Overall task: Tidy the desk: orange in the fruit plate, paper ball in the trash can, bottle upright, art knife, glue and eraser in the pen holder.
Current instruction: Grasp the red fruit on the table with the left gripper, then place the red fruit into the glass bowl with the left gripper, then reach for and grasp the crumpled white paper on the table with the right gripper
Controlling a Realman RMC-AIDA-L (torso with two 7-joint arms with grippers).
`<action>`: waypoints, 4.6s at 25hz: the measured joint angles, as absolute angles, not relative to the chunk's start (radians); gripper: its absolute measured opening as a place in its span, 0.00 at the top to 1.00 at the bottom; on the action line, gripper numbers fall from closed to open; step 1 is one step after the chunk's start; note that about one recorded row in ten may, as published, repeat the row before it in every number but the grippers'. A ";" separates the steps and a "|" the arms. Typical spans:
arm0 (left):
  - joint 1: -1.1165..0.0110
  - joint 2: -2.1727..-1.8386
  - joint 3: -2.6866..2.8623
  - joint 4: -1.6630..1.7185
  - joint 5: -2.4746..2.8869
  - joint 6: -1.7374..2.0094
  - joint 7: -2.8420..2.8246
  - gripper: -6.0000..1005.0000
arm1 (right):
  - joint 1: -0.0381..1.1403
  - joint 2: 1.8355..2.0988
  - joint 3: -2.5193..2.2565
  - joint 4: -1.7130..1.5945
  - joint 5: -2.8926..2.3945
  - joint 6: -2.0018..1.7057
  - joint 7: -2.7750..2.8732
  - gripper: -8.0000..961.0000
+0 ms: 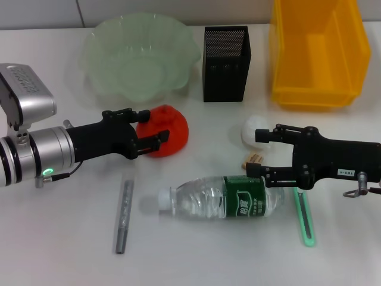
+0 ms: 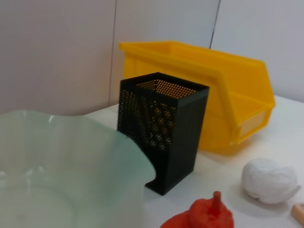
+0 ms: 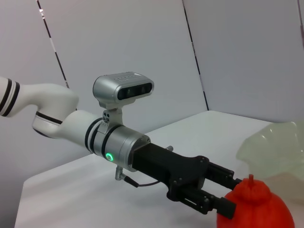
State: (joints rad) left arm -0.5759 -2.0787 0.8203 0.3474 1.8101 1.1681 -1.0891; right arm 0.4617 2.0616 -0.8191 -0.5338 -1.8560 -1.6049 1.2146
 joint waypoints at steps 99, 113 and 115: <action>-0.487 -2.017 1.052 0.458 1.632 1.546 -1.114 0.18 | 0.731 2.072 -1.028 -1.180 -2.465 -1.599 2.280 0.13; -0.489 -2.019 1.052 0.456 1.628 1.543 -1.119 0.18 | 0.759 2.077 -1.216 -1.082 -2.550 -1.409 2.282 0.14; -0.489 -2.019 1.052 0.456 1.628 1.543 -1.119 0.18 | 0.758 2.077 -1.240 -1.065 -2.549 -1.385 2.276 0.14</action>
State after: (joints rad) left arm -0.4894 -2.0191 1.0524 0.4557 1.6275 1.5429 -1.1195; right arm 0.7584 2.0773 -1.2402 -1.0649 -2.5486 -1.3853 2.2755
